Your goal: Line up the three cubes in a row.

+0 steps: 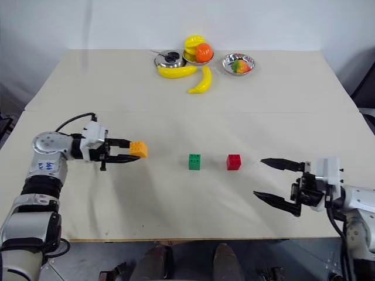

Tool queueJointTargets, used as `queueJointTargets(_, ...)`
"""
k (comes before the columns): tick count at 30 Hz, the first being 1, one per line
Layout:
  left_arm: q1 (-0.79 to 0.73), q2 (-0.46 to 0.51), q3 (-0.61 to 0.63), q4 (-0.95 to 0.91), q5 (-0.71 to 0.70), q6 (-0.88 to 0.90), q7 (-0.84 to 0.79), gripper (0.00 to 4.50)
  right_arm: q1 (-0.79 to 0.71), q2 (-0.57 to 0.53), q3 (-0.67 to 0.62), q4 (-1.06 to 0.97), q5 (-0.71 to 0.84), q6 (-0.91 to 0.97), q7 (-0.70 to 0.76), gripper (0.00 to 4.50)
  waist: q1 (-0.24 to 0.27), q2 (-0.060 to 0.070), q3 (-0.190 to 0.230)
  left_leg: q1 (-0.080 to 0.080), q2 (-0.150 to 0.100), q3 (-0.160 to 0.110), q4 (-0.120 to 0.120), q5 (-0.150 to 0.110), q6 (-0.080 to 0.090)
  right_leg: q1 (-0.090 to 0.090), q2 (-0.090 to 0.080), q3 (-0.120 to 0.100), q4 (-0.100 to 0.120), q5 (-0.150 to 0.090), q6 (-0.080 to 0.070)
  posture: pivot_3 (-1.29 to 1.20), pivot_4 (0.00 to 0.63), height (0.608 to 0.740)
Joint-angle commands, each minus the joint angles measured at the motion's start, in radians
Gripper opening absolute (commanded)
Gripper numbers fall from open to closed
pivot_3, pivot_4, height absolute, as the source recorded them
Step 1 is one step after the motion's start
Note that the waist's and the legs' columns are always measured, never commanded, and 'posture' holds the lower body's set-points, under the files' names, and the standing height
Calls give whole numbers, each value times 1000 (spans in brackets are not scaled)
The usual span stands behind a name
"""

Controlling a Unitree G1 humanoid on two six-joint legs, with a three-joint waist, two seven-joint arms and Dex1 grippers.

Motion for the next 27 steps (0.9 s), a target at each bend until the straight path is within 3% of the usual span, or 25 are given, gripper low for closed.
queueJointTargets(1, -64, -41, -70, 120, 62, -79, -75, 1469, 37, -23, -59, -41, 31, 21, 9, 4500, 2, 0, 0, 0, 0, 0, 1, 0, 0, 0, 0, 0, 0, 0, 0, 0, 150, 740)
queueJointTargets(11, -195, -142, -109, 336, 126, -144, -9, 1469, 108, 20, -74, -161, 56, 47, -69, 4500, 6, -1, 0, 0, 0, 0, 1, 0, 0, 0, 0, 0, 0, 0, 0, 0, 150, 740)
queueJointTargets(27, -228, -148, -87, 410, 159, -118, 60, 1469, 114, 48, -42, -201, 59, 52, -114, 4500, 5, -1, 0, 0, 0, -1, 2, 0, 0, 1, 0, 0, 2, 0, 0, 0, 150, 740)
